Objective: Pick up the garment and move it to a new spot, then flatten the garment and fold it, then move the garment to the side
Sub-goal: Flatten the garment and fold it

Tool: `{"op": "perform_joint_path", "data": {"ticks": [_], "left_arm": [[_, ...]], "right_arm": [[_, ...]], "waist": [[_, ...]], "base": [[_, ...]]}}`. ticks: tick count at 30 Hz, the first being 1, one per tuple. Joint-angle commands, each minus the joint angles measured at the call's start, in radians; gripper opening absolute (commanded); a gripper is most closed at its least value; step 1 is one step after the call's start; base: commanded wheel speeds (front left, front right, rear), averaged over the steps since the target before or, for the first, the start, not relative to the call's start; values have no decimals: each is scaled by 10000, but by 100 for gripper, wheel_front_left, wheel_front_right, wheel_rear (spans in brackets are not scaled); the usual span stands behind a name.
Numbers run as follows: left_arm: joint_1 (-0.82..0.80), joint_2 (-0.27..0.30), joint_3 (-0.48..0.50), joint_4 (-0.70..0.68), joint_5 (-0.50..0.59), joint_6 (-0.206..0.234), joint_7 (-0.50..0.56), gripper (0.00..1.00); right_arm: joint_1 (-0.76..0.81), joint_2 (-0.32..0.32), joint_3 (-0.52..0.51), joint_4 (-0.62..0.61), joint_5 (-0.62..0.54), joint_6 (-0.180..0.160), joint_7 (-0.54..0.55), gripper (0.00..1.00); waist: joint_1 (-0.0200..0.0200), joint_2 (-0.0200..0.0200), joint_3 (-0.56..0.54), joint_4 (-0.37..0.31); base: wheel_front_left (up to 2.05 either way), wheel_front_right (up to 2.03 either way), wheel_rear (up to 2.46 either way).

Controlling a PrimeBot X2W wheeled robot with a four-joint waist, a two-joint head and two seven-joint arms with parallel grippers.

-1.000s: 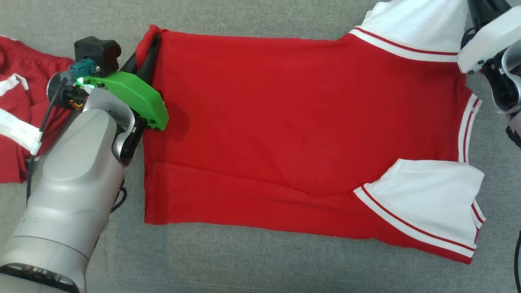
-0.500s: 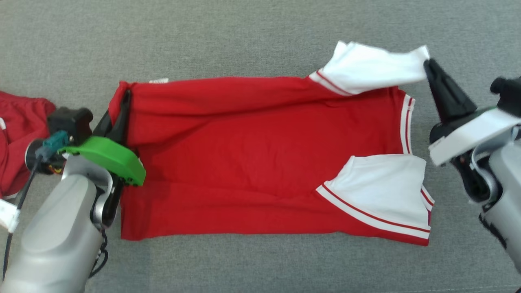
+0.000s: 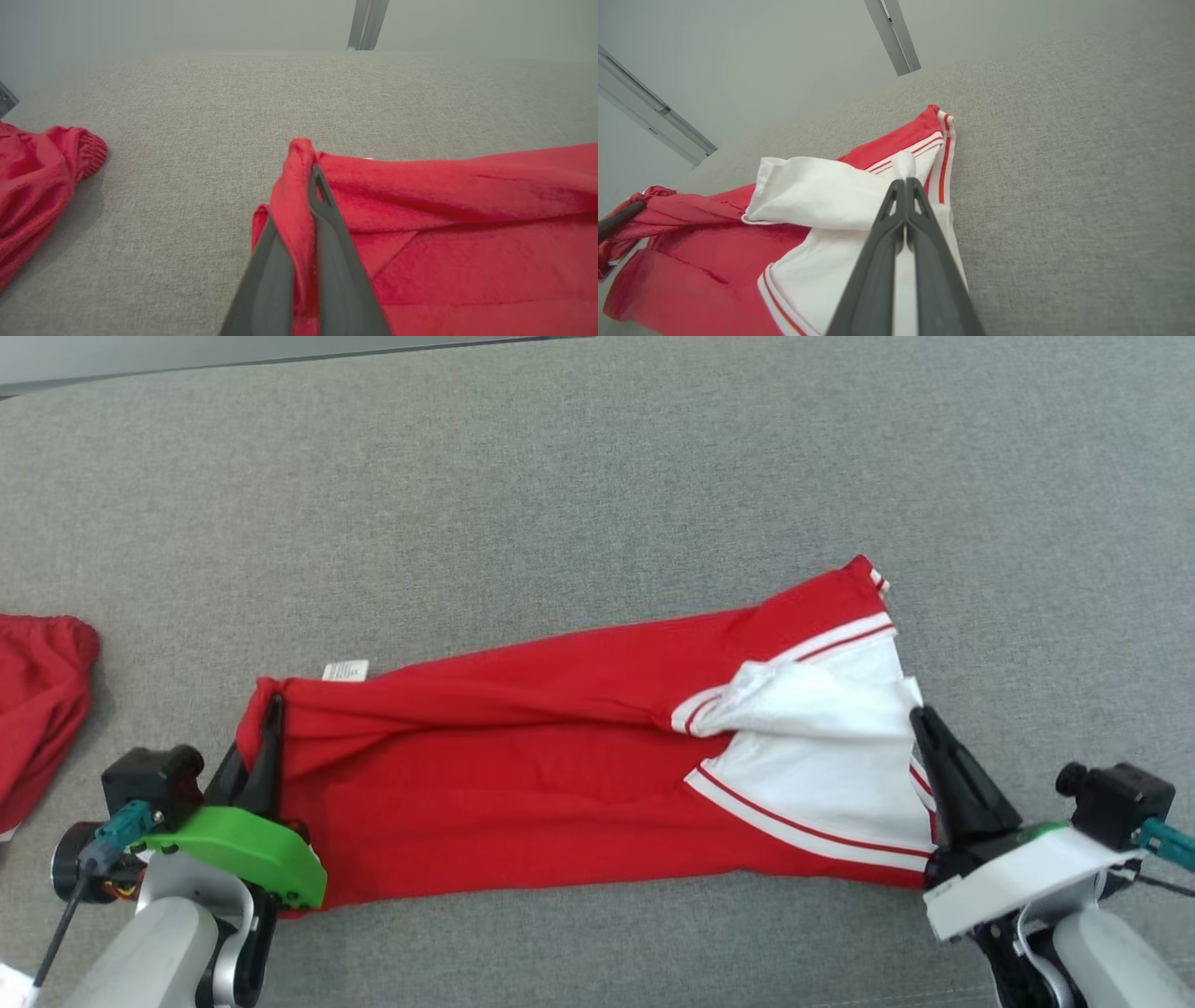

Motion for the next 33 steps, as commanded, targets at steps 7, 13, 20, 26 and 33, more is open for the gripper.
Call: {"op": "perform_joint_path", "data": {"ticks": [7, 13, 20, 26, 33], "left_arm": [[1186, -48, 459, -432, -300, 625, -259, 100], [1947, -408, 1156, -1741, 773, 1856, -529, 100], [2653, -781, 1410, -3187, 1816, 2451, -521, 100], [3068, -903, 1246, -3366, 2094, 2504, -516, 100], [3142, -979, 1293, -3227, 2134, 2404, -517, 100]], "right_arm": [[1365, 605, -393, -620, -715, 0, 508, 100], [1755, 907, -1213, -1543, -1830, 0, 745, 100], [1690, 1430, -2395, -2548, -3243, 0, 1363, 100], [1904, 1702, -2695, -2862, -3758, 0, 1697, 100], [2030, 1767, -2770, -3033, -3846, 0, 1880, 100]], "waist": [[0, 0, -462, -290], [0, 0, -794, -384], [0, 0, -1084, -419], [0, 0, -1332, -375], [0, 0, -1369, -294]], "base": [[0, 0, 0], [0, 0, 0], [0, 0, 0], [0, 0, 0], [0, 0, 0]]}}
